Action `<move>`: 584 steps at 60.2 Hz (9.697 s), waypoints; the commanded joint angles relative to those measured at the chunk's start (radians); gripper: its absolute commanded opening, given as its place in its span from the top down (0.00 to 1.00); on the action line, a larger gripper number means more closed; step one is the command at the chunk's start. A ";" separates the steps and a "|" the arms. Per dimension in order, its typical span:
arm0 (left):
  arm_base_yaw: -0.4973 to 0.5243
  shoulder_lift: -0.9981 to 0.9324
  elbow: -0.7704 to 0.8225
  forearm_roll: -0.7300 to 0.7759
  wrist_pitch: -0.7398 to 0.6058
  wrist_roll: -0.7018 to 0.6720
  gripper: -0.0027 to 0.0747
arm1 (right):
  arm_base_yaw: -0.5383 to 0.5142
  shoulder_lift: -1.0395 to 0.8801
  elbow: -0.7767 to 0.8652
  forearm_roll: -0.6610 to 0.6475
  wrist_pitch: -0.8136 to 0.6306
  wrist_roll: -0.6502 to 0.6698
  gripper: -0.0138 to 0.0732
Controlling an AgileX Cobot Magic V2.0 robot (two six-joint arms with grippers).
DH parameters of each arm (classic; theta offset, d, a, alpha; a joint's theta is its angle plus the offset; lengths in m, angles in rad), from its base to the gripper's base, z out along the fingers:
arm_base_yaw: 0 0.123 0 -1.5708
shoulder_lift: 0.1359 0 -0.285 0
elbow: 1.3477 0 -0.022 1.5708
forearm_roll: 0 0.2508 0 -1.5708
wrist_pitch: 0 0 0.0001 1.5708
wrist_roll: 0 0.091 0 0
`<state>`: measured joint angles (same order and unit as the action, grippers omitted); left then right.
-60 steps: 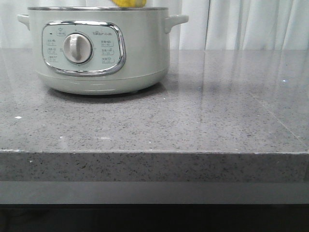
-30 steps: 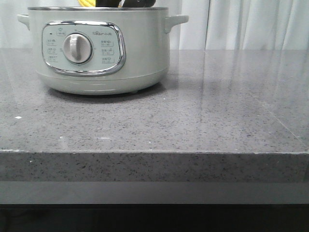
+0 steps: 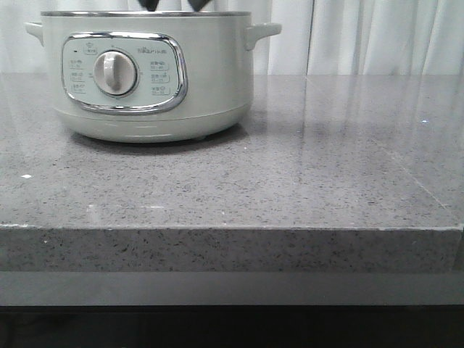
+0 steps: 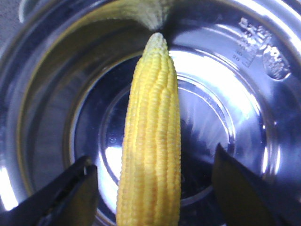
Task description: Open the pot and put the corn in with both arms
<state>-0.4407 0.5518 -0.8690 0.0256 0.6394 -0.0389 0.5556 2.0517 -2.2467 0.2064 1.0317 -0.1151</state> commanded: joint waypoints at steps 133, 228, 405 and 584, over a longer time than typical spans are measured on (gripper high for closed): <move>-0.008 0.606 -0.282 -0.057 -0.591 -0.004 0.66 | -0.006 -1.392 1.340 0.021 -0.530 0.010 0.23; 0.005 1.132 -0.679 -0.065 -0.554 -0.006 0.66 | -0.006 -1.392 1.340 0.021 -0.528 0.010 0.23; -0.062 0.074 0.100 -0.039 -0.267 0.027 0.99 | -0.006 -1.391 1.340 0.021 -0.510 0.010 0.92; 0.413 -0.576 0.881 -0.137 -0.678 0.025 0.99 | -0.543 -1.976 2.101 0.006 -0.877 0.010 0.92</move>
<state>-0.0291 -0.0041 0.0070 -0.1044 0.0455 -0.0139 0.0198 0.1070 -0.1728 0.2134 0.2590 -0.1022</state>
